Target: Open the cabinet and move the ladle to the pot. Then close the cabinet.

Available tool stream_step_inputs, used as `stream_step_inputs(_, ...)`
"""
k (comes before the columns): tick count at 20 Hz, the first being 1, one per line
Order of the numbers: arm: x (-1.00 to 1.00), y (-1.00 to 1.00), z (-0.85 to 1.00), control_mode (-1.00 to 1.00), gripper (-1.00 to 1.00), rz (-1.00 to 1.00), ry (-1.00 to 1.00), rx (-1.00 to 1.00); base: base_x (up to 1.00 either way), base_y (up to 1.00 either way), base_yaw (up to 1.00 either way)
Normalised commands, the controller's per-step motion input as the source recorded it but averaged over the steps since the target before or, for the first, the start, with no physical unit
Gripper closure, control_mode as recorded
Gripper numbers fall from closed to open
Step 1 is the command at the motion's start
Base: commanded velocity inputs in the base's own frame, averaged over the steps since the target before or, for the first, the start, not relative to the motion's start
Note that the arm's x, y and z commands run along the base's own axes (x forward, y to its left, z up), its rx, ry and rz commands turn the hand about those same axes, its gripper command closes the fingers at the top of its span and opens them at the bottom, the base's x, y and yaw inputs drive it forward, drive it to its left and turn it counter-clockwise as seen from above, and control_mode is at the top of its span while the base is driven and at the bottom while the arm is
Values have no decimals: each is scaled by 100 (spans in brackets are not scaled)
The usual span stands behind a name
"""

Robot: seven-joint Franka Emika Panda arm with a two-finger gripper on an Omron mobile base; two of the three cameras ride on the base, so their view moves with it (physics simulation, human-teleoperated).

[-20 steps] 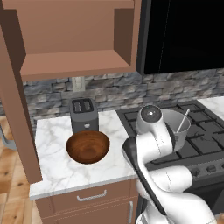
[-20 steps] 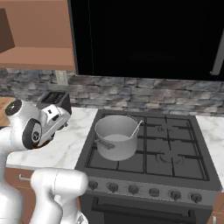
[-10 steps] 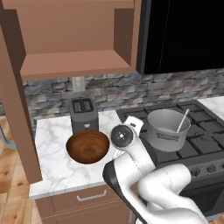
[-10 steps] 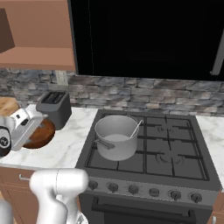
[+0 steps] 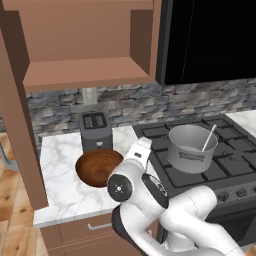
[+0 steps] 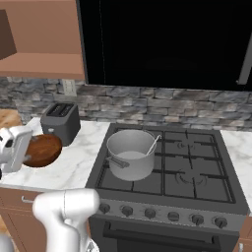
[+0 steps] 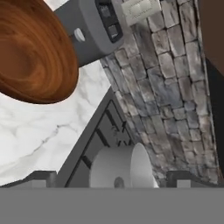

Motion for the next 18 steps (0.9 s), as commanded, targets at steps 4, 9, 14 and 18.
stream_step_inputs(4,-15,38,1,-100,-100,4,-24,-20,0,0,0)
stream_step_inputs(9,-36,60,0,-100,-100,7,-20,-19,0,0,0)
stream_step_inputs(14,-20,89,7,-100,-100,3,-25,-18,0,0,0)
stream_step_inputs(18,-3,93,0,-100,-100,2,-14,-10,0,0,0)
